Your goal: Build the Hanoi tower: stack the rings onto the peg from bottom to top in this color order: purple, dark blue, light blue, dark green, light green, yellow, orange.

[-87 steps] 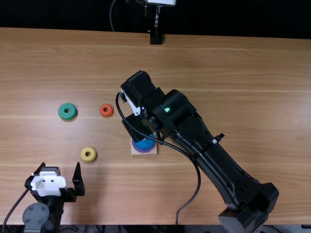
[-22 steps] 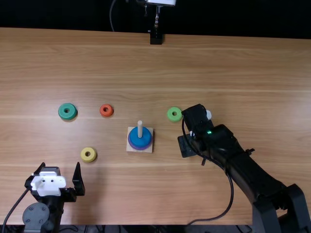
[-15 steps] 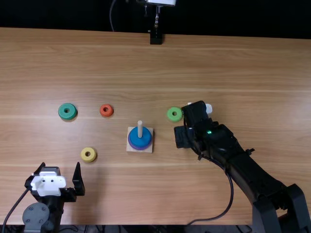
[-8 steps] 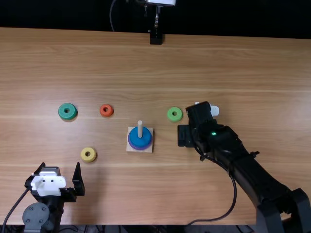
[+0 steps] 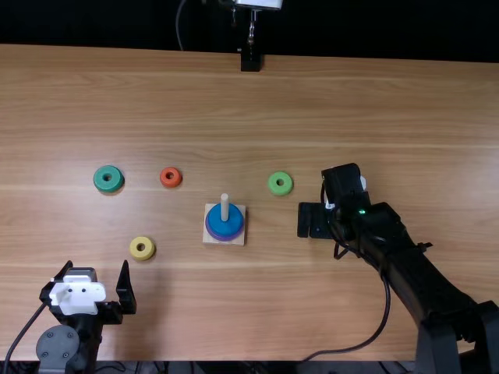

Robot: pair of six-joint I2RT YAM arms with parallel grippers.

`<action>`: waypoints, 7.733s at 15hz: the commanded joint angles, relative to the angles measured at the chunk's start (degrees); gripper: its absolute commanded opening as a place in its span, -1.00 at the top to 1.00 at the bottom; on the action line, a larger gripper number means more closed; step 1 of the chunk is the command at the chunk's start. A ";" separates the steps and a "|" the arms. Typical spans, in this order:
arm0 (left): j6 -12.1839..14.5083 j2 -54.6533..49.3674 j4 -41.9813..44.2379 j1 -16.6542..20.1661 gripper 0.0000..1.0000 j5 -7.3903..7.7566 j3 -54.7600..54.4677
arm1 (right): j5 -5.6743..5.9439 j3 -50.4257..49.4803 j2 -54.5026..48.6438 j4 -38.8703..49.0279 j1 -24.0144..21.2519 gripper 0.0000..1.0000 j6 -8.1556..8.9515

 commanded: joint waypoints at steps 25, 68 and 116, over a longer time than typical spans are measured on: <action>0.32 -0.67 -4.74 0.20 -1.00 -0.11 -6.04 | -0.66 2.76 6.59 0.58 -0.65 0.41 -2.72; 0.32 -0.67 -4.74 0.29 -1.00 -0.11 -6.04 | -1.29 61.73 17.66 -39.81 26.77 1.00 -12.74; 0.32 -0.67 -4.74 0.20 -1.00 -0.11 -6.04 | -0.66 -8.31 -38.94 11.23 -4.87 -1.00 -13.38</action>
